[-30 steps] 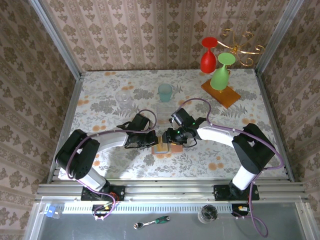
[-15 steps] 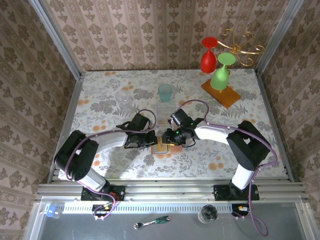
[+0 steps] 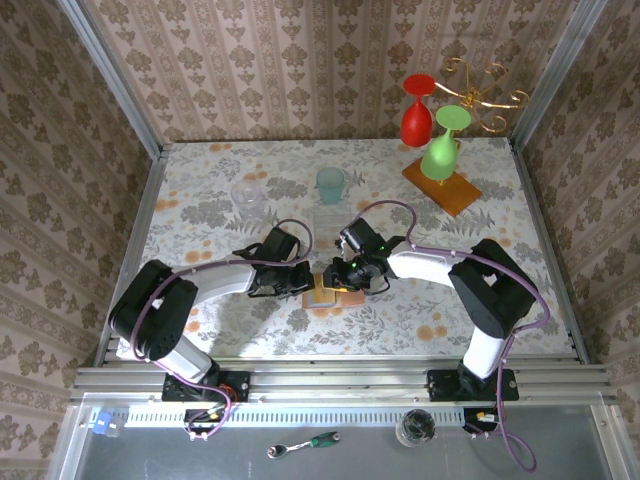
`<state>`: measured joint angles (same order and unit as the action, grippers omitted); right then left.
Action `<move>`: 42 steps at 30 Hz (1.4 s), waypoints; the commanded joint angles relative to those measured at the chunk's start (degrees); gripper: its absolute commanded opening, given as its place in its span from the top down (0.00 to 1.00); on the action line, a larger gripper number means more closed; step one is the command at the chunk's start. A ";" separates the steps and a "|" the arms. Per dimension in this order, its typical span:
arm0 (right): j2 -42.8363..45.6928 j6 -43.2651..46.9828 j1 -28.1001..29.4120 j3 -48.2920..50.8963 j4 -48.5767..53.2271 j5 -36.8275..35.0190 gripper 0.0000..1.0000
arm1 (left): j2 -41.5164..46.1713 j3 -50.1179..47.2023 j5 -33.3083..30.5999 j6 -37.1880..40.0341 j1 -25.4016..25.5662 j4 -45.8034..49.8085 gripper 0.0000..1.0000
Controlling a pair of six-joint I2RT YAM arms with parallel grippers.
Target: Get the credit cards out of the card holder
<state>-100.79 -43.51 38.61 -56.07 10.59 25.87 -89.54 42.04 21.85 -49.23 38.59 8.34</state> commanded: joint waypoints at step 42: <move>1.50 3.26 -0.81 -3.07 5.90 -2.33 0.73 | 2.40 1.22 0.63 1.24 -0.53 2.13 1.00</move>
<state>-99.63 -40.69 38.20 -57.82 16.69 22.37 -87.68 42.09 21.41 -48.75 38.15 10.70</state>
